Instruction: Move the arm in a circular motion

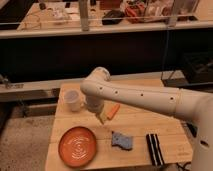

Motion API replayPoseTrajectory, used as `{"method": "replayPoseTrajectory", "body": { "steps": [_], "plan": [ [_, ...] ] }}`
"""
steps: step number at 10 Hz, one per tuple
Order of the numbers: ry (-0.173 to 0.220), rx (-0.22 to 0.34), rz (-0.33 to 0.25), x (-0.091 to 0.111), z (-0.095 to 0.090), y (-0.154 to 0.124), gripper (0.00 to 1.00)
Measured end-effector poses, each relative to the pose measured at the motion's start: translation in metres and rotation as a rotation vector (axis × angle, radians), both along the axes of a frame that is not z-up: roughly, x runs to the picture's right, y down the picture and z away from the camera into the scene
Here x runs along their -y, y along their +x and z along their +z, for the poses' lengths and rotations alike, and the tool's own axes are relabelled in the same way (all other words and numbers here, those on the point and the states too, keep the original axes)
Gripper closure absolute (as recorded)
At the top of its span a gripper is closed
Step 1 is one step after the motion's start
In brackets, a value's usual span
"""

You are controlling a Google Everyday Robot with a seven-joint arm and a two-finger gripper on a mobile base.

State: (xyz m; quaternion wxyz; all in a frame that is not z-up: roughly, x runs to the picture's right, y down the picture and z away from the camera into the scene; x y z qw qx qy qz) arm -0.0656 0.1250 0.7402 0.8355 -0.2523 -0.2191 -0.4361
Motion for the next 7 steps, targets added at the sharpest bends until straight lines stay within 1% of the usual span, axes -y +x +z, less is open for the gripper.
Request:
{"method": "replayPoseTrajectory", "body": {
  "steps": [2, 4, 5, 6, 7],
  "plan": [
    [0.016, -0.035, 0.015, 0.038, 0.029, 0.009, 0.2],
    [0.02, -0.085, 0.042, 0.083, 0.063, 0.023, 0.2],
    [0.02, -0.105, 0.056, 0.099, 0.075, 0.031, 0.2],
    [0.015, -0.144, 0.085, 0.12, 0.094, 0.05, 0.2],
    [0.007, -0.171, 0.106, 0.129, 0.103, 0.066, 0.2]
  ]
}}
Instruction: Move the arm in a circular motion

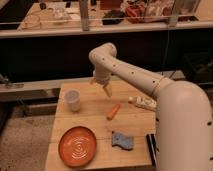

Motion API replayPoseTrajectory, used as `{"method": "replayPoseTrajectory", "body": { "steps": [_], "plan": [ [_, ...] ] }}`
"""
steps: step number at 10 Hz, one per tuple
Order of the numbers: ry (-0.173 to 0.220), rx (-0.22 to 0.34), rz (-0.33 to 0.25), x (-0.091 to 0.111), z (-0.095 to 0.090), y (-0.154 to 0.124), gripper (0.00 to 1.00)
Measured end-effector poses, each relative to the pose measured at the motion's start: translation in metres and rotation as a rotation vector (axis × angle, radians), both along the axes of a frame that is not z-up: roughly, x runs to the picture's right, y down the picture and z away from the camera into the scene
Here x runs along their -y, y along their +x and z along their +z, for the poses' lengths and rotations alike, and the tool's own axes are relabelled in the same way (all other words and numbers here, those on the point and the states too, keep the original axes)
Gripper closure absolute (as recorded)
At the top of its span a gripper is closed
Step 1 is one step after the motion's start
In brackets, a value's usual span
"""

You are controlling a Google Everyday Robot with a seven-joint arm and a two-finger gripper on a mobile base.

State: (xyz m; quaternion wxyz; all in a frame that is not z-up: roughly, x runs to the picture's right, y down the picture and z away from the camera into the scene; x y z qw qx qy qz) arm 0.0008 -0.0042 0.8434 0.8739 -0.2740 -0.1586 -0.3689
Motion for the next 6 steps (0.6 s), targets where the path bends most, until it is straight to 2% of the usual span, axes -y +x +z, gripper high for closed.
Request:
{"method": "replayPoseTrajectory", "body": {
  "steps": [2, 3, 6],
  "plan": [
    [-0.014, -0.064, 0.072, 0.015, 0.017, 0.055, 0.2],
    [-0.018, -0.08, 0.093, 0.016, 0.018, 0.072, 0.2],
    [-0.029, -0.151, 0.197, 0.007, 0.012, 0.157, 0.2]
  ]
}}
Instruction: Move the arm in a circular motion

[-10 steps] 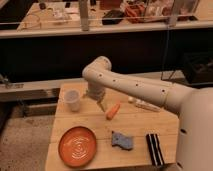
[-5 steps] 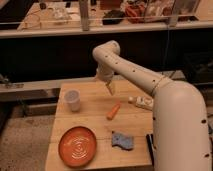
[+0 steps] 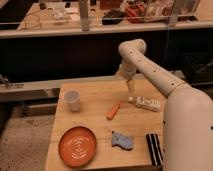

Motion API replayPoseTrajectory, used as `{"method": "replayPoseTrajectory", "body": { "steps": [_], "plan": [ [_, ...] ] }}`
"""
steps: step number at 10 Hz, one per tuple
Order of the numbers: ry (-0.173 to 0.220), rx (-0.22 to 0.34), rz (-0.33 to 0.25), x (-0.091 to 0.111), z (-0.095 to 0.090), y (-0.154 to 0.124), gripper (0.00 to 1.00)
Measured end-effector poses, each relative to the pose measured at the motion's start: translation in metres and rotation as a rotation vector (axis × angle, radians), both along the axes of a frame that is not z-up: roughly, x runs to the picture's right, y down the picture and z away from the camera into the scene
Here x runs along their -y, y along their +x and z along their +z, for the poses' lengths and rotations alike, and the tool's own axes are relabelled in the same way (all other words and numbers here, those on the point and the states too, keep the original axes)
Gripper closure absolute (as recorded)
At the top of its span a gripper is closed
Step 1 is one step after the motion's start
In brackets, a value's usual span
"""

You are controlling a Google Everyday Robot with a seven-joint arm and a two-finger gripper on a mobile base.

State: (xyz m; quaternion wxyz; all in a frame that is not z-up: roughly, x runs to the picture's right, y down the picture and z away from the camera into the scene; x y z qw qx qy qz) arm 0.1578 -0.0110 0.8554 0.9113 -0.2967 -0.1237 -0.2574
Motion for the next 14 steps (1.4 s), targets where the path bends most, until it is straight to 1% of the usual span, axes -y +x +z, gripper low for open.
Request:
{"method": "replayPoseTrajectory", "body": {
  "steps": [2, 3, 4, 5, 6, 8, 10, 12, 14],
  "plan": [
    [-0.005, -0.027, 0.037, -0.019, -0.012, 0.041, 0.2],
    [-0.007, -0.037, 0.055, -0.038, -0.025, 0.061, 0.2],
    [-0.007, -0.044, 0.068, -0.056, -0.039, 0.073, 0.2],
    [-0.007, -0.044, 0.071, -0.07, -0.05, 0.078, 0.2],
    [-0.004, -0.037, 0.071, -0.09, -0.067, 0.078, 0.2],
    [0.0, -0.023, 0.054, -0.116, -0.089, 0.072, 0.2],
    [0.0, 0.019, 0.021, -0.153, -0.118, 0.051, 0.2],
    [0.0, 0.064, -0.02, -0.18, -0.138, 0.019, 0.2],
    [0.001, 0.114, -0.074, -0.196, -0.15, -0.02, 0.2]
  ]
}}
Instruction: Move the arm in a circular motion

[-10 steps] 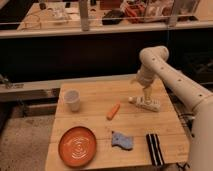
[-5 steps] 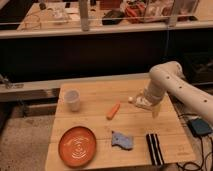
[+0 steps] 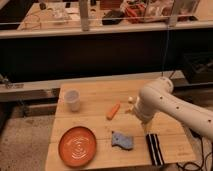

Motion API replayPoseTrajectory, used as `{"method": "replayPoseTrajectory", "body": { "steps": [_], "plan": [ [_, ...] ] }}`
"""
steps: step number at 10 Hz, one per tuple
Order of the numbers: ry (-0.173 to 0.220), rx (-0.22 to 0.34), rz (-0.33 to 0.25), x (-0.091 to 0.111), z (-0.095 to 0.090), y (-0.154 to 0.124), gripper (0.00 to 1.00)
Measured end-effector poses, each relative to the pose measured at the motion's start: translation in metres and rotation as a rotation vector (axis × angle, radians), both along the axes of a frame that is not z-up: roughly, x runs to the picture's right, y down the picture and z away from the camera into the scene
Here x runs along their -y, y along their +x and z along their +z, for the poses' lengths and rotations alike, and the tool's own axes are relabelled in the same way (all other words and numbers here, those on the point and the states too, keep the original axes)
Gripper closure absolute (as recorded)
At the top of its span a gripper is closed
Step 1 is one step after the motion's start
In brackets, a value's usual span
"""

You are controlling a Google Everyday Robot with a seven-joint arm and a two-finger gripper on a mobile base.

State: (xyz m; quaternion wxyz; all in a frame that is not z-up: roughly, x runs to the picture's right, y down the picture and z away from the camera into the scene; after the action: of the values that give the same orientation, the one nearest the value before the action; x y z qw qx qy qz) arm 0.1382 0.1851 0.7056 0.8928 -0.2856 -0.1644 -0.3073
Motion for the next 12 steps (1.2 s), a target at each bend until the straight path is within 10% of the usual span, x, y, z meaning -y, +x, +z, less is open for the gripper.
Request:
{"method": "replayPoseTrajectory", "body": {
  "steps": [6, 12],
  "plan": [
    [0.016, 0.175, -0.187, -0.008, -0.007, -0.126, 0.2],
    [0.046, 0.232, -0.25, 0.068, 0.054, -0.176, 0.2]
  ]
}}
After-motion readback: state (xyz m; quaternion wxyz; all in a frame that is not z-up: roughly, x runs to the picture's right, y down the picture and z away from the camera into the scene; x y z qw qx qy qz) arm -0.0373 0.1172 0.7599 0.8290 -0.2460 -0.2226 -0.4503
